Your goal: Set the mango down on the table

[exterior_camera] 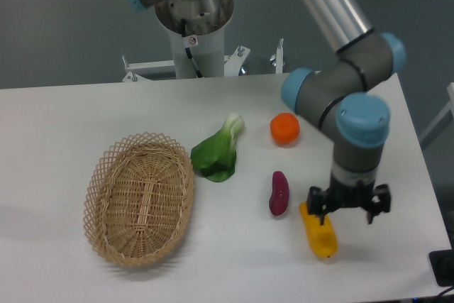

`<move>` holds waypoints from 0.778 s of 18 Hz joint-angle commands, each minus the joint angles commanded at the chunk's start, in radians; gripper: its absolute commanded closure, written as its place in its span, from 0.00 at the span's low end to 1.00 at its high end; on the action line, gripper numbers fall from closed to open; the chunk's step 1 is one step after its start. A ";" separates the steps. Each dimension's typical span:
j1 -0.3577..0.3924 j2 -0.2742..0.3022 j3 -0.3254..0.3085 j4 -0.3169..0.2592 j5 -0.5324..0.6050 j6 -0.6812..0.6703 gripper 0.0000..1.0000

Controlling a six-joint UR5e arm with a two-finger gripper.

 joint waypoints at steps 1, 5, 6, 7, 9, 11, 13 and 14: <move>0.034 0.029 -0.006 -0.049 0.000 0.058 0.00; 0.167 0.098 -0.006 -0.230 0.006 0.377 0.00; 0.190 0.106 -0.008 -0.246 0.017 0.431 0.00; 0.213 0.111 -0.008 -0.256 0.035 0.482 0.00; 0.250 0.129 -0.011 -0.290 0.063 0.578 0.00; 0.290 0.147 -0.009 -0.313 0.066 0.663 0.00; 0.319 0.152 -0.011 -0.321 0.066 0.712 0.00; 0.333 0.161 -0.011 -0.321 0.066 0.729 0.00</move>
